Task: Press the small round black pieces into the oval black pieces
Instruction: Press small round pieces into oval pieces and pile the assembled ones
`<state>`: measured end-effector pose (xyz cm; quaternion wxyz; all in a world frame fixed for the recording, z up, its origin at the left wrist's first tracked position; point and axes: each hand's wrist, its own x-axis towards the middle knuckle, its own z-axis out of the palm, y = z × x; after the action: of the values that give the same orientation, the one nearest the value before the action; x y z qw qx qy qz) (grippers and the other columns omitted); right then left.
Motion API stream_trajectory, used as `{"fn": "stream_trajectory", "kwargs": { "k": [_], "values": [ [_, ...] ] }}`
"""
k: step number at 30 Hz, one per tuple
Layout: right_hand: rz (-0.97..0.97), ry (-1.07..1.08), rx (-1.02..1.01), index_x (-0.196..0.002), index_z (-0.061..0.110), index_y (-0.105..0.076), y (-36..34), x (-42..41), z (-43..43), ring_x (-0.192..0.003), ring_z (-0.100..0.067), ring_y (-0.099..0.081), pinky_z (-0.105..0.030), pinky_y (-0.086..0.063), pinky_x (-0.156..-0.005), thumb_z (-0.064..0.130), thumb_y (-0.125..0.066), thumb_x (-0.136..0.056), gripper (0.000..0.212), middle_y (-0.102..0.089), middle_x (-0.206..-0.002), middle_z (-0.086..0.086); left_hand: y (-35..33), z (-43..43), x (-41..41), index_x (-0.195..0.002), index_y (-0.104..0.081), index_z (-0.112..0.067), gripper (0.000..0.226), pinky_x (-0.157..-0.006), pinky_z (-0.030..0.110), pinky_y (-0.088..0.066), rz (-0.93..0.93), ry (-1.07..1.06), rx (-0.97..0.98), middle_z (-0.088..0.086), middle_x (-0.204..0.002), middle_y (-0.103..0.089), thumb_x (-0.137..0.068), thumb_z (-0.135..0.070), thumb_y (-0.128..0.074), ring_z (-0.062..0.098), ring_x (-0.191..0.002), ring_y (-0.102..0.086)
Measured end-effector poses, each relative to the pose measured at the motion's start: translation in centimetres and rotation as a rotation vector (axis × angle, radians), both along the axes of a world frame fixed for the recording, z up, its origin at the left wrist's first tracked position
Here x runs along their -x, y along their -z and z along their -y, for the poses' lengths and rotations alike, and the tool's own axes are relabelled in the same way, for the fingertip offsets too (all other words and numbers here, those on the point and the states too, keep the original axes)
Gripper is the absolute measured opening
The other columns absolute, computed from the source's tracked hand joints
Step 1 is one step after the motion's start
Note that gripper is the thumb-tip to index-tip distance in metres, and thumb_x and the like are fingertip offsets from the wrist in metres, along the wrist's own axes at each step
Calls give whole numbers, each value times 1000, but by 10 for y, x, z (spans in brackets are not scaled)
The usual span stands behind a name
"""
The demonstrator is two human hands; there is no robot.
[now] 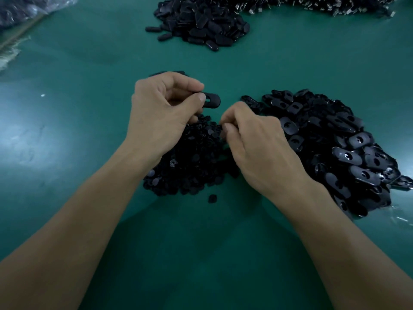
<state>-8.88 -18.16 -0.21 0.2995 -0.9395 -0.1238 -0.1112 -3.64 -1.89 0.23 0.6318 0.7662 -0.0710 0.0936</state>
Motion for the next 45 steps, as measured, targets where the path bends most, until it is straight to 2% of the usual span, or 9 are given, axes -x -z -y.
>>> {"fn": "stream_trajectory", "kwargs": {
  "k": [8,13,15,19,23,31,34,38,45],
  "values": [
    [73,34,-148,-91,17,-63,3,-3,0,-77,-10,-59,-33,-50,-70,15,-61,-95,5,-63,-82,7,3,-1,0,-86,-73,-29,17,-67,29,-61,38,23,-99,-8,-74,-75,-87,-12,-76,14,-68,-74],
    [158,79,-161,-116,16,-71,5,-4,1,-85,-4,-57,-8,-42,-80,8,-63,-94,25,-64,-93,7,2,0,2,-85,-73,-32,21,-72,29,-62,72,63,-170,-11,-74,-75,-86,-11,-77,9,-67,-72],
    [187,96,-161,-114,15,-73,4,-5,1,-88,-1,-54,-1,-36,-83,9,-61,-96,23,-64,-95,7,2,1,3,-85,-73,-32,22,-77,31,-62,72,74,-189,-10,-75,-76,-86,-11,-78,9,-73,-74],
    [156,87,-250,-100,15,-73,5,-5,2,-77,-5,-61,-10,-45,-71,10,-63,-96,12,-68,-83,9,1,4,6,-86,-73,-29,21,-81,36,-62,67,109,-199,-6,-80,-76,-86,-9,-78,11,-76,-74],
    [150,85,-300,-96,14,-69,5,-6,1,-73,-10,-63,-19,-48,-64,11,-64,-96,5,-66,-75,12,1,6,7,-86,-72,-29,23,-76,30,-61,63,125,-203,-7,-78,-76,-86,-8,-79,10,-73,-74],
    [190,102,-272,-116,16,-75,4,-7,3,-90,0,-65,-14,-50,-87,8,-62,-96,25,-72,-97,9,4,6,7,-86,-72,-29,23,-71,21,-56,75,154,-195,-10,-77,-76,-85,-7,-78,5,-72,-73],
    [130,102,-331,-112,19,-70,4,-6,3,-80,-2,-68,-18,-53,-75,9,-64,-95,21,-71,-84,17,4,7,7,-86,-71,-32,24,-73,21,-55,108,155,-198,-12,-79,-76,-83,-9,-78,4,-74,-73],
    [89,100,-386,-92,22,-52,4,-6,3,-68,-10,-66,-29,-51,-62,10,-70,-92,22,-68,-73,6,5,9,9,-85,-71,-35,22,-71,17,-53,149,149,-216,-13,-77,-76,-80,-14,-77,3,-73,-72],
    [101,107,-373,-85,18,-47,3,-4,2,-62,-20,-62,-37,-46,-56,12,-71,-92,26,-64,-69,-3,4,9,10,-85,-70,-38,28,-70,10,-50,189,152,-285,-20,-77,-74,-82,-10,-77,-3,-72,-71]
  ]
}}
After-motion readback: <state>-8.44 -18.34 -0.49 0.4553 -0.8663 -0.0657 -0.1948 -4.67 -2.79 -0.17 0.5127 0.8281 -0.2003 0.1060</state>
